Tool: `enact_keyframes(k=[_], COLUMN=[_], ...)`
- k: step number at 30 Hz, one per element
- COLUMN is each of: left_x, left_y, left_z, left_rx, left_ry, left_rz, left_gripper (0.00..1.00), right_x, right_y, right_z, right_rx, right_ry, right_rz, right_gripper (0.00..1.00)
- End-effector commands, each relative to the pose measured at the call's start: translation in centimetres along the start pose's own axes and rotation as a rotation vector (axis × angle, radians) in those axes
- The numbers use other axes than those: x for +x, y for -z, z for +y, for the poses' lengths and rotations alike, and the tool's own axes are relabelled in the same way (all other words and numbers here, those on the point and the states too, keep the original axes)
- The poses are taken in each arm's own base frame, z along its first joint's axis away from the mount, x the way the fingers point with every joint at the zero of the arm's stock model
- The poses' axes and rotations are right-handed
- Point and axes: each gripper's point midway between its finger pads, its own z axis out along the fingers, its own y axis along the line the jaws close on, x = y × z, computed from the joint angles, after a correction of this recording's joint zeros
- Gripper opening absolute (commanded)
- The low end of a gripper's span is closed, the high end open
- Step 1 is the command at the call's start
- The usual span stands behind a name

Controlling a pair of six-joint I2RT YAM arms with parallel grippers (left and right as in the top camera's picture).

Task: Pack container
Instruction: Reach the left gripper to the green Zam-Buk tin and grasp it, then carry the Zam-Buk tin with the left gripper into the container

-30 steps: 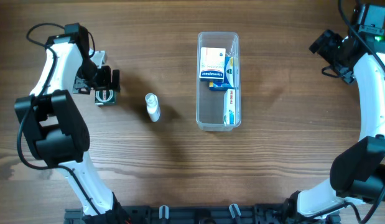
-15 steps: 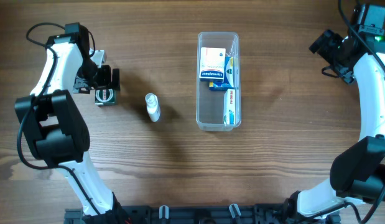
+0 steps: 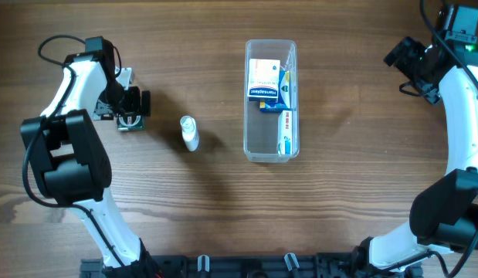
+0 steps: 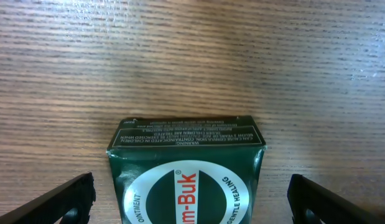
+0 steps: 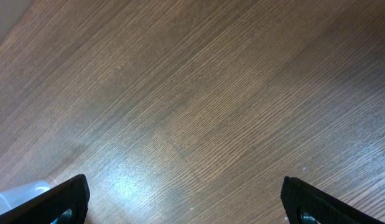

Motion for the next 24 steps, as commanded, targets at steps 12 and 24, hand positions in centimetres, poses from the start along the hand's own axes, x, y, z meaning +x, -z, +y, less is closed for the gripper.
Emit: enact_keyframes(k=[12, 24], left_x=[0.46, -0.02], left_y=[-1.83, -1.83], left_z=[0.69, 0.81], left_rx=[-0.008, 0.001], left_ry=[0.016, 0.024], left_rz=[0.023, 0.002], left_gripper=[1.0, 1.0], right_x=[-0.03, -0.02], right_y=[-0.08, -0.08], right_z=[0.05, 0.05], right_rx=[-0.004, -0.004], right_ry=[-0.013, -0.013], right_rz=[0.002, 0.002], right_gripper=[1.0, 1.0])
